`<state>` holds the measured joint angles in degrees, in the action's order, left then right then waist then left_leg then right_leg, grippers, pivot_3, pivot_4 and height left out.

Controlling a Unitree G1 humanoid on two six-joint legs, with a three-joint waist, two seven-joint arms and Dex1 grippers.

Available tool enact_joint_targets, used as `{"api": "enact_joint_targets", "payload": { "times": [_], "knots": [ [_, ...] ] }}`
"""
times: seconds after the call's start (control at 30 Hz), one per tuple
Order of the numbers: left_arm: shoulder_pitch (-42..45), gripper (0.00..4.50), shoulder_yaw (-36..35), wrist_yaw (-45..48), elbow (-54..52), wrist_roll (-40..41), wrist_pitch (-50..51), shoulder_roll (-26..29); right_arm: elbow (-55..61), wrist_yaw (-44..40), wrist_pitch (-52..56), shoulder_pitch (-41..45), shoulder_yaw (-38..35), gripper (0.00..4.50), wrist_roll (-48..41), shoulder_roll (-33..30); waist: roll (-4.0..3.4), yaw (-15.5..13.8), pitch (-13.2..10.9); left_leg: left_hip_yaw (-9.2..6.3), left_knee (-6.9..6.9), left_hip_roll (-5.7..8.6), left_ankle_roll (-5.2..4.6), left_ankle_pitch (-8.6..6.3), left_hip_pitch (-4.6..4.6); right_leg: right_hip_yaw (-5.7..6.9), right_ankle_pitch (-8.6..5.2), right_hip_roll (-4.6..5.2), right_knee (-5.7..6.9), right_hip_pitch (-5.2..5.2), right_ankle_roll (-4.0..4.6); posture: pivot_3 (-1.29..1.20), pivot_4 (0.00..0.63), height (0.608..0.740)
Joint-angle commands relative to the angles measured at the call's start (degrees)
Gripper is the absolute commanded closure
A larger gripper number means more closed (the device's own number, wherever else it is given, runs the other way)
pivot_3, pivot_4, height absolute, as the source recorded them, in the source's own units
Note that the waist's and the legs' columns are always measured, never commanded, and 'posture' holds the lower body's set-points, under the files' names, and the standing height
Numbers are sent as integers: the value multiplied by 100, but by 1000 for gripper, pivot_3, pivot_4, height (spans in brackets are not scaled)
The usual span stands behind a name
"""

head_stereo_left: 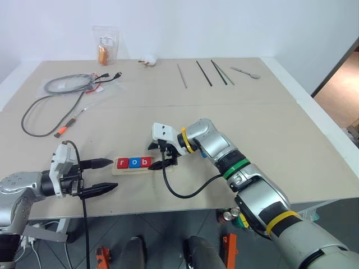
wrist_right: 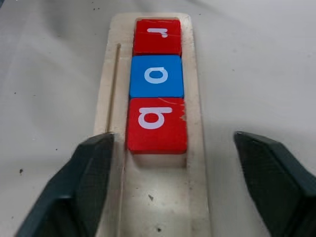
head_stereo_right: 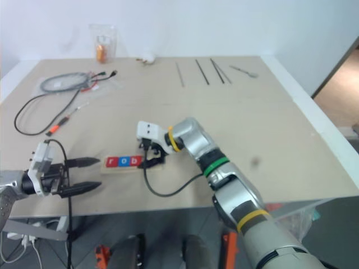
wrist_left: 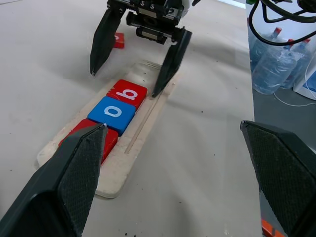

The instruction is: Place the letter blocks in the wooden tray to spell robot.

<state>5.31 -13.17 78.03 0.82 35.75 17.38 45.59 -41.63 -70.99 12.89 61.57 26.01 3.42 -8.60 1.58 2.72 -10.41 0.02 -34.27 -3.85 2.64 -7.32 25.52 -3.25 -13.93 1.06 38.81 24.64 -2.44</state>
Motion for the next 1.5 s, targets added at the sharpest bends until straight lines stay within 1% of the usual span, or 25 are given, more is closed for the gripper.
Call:
{"api": "enact_joint_targets", "payload": {
  "times": [0.03, 0.17, 0.3, 0.4, 0.5, 0.6, 0.73, 0.83, 0.9, 1.0, 1.17, 1.5],
  "knots": [
    [52, 0, -3, 11, -119, 9, -24, -1, -111, -29, -77, 299, -313, 12, -126, -21, 0, 0, 0, 0, 2, 0, 0, 0, 0, 0, 0, 0, 0, 1, 0, 0, 150, 740],
    [70, 0, 16, 18, -113, 12, -3, 4, -230, -147, -61, 485, -584, 12, -274, -137, 0, 0, 0, 0, 4, 0, 0, 0, 5, 0, 0, -1, 1, 9, 0, 0, 150, 740],
    [108, 0, 38, 17, -103, 23, 25, 5, 229, -640, 136, 372, -757, 12, -520, -518, 0, -3, 0, 1, 6, 0, 0, 0, 8, 0, -2, 0, 2, 11, -1, 0, 150, 740],
    [128, 0, 68, 36, -110, 15, 30, 12, 555, -819, 199, 185, -836, 12, -619, -837, 0, -7, 0, 1, 7, 1, 0, 0, 14, 0, -5, 0, 2, 16, -3, 0, 150, 740],
    [242, 0, 200, 88, -165, -22, 9, 3, 507, -222, 169, 55, -1077, 12, -485, -1240, 1, -12, 0, 2, 7, 1, 1, -1, 14, -1, -7, 0, 2, 18, -2, 0, 150, 740],
    [385, 0, 287, 89, -224, 6, 43, -22, 553, 239, 236, -84, -1252, 12, -448, -1455, 1, -9, -1, 2, 7, 1, 1, 0, 15, -2, -6, 0, 3, 20, -1, 0, 150, 740],
    [582, 0, 371, 116, -200, 39, 100, -63, 948, 66, -19, -510, -1350, 12, -560, -1797, 2, -4, 0, 4, 8, 1, 1, 0, 15, -5, -6, -3, 3, 20, -3, 0, 150, 740],
    [692, 0, 465, 182, -118, -15, 83, -88, 553, 88, -276, -525, -1321, 12, -407, -1939, 2, 13, -1, 7, 11, 1, 0, -1, 15, -16, 0, -9, 7, 27, -17, 0, 150, 740],
    [740, 0, 514, 205, -76, -41, 75, -105, 187, 163, -439, -412, -1300, 12, -332, -1908, 2, 13, -1, 7, 11, 0, 0, 0, 14, -18, 7, -13, 10, 27, -29, 0, 150, 740],
    [775, 0, 539, 219, -39, -53, 58, -115, -209, 174, -635, -270, -1290, 12, -292, -1794, 2, 15, -1, 6, 10, 0, 0, 0, 13, -27, -3, -18, 11, 28, -9, 0, 150, 740],
    [739, 0, 539, 207, -76, -38, 59, -125, -983, 255, -1042, 4, -1238, 12, -121, -1481, 2, 15, -1, 6, 9, 0, -1, 0, 12, -32, -1, -21, 14, 28, -11, 0, 150, 740],
    [519, 0, 346, 95, -298, 61, 151, -35, -1777, 357, -1521, 277, -1272, 12, 45, -1074, 2, 12, -1, 6, 9, 1, -1, 0, 13, -34, -3, -20, 16, 25, -17, 0, 150, 740]
  ]
}}
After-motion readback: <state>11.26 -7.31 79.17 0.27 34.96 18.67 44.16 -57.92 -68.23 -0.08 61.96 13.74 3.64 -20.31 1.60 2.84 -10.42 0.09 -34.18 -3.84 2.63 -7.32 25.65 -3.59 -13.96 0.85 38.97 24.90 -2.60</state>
